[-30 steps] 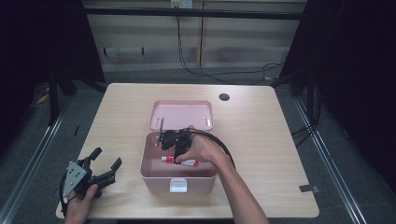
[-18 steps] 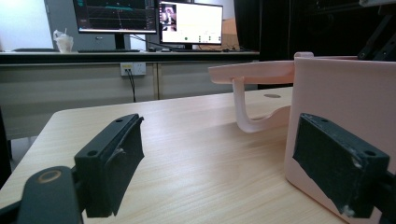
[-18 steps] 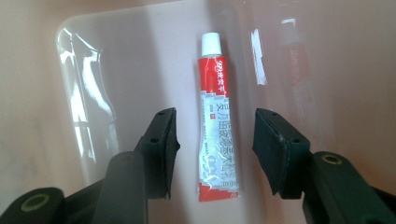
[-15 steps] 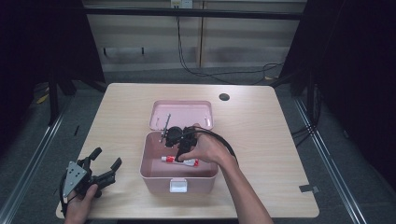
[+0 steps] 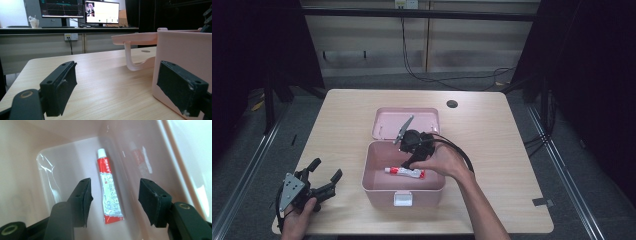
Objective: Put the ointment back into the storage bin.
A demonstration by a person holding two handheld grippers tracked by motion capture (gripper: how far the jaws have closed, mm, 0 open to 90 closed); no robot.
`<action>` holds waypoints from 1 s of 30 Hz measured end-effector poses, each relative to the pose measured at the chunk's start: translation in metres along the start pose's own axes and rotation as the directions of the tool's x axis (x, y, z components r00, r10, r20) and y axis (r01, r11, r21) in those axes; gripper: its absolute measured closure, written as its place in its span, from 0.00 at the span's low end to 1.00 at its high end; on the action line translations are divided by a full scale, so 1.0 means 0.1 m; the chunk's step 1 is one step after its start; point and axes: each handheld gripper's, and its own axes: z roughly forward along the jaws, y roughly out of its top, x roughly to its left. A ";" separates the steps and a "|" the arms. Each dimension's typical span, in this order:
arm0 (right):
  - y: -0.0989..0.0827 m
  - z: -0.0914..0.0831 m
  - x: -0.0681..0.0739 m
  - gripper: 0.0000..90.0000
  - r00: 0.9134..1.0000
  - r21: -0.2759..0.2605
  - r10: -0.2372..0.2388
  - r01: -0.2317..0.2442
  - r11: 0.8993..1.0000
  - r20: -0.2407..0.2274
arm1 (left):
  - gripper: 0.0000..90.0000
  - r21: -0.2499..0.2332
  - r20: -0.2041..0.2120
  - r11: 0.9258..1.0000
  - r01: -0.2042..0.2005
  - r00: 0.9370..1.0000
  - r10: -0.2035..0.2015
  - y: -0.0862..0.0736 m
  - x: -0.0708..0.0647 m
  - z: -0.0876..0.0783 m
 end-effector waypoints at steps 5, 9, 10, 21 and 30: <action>-0.06 -0.07 0.00 0.49 1.000 -0.043 0.022 -0.022 0.999 -0.001 | 0.17 0.000 0.000 1.000 0.000 1.000 0.000 0.00 0.00 0.00; -0.09 -0.10 0.01 0.49 1.000 -0.050 0.029 -0.028 0.998 0.004 | 0.17 0.000 0.000 1.000 0.000 1.000 0.000 0.00 0.00 0.00; -0.12 -0.12 0.00 0.49 1.000 -0.064 0.025 -0.024 0.998 0.011 | 0.17 0.000 0.000 1.000 0.000 1.000 0.000 0.00 0.00 0.00; -0.31 -0.35 -0.06 0.48 0.997 -0.168 0.067 -0.070 0.983 -0.022 | 0.17 0.001 0.007 1.000 -0.003 1.000 0.003 0.00 0.00 0.00; -0.48 -0.52 -0.05 0.48 0.995 -0.242 0.095 -0.100 0.965 -0.033 | 0.17 0.001 0.007 1.000 -0.003 1.000 0.003 0.00 0.00 0.00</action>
